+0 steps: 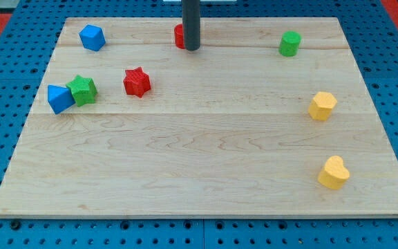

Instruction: Point arm on left side of red circle

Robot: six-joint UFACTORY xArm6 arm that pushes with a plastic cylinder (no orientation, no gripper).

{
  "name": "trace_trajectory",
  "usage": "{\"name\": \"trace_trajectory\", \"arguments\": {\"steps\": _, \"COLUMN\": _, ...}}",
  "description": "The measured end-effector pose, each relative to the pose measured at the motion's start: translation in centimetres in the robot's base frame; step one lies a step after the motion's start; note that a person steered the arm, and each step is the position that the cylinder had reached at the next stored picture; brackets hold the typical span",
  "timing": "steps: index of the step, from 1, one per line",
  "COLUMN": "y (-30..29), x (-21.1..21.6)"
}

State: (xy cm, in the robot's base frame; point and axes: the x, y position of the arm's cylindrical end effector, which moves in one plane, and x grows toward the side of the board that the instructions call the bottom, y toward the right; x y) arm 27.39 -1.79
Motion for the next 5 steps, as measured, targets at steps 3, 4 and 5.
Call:
{"name": "trace_trajectory", "arguments": {"steps": 3, "y": -6.8, "x": -1.9}}
{"name": "trace_trajectory", "arguments": {"steps": 4, "y": -5.9, "x": -3.8}}
{"name": "trace_trajectory", "arguments": {"steps": 5, "y": -4.5, "x": -2.6}}
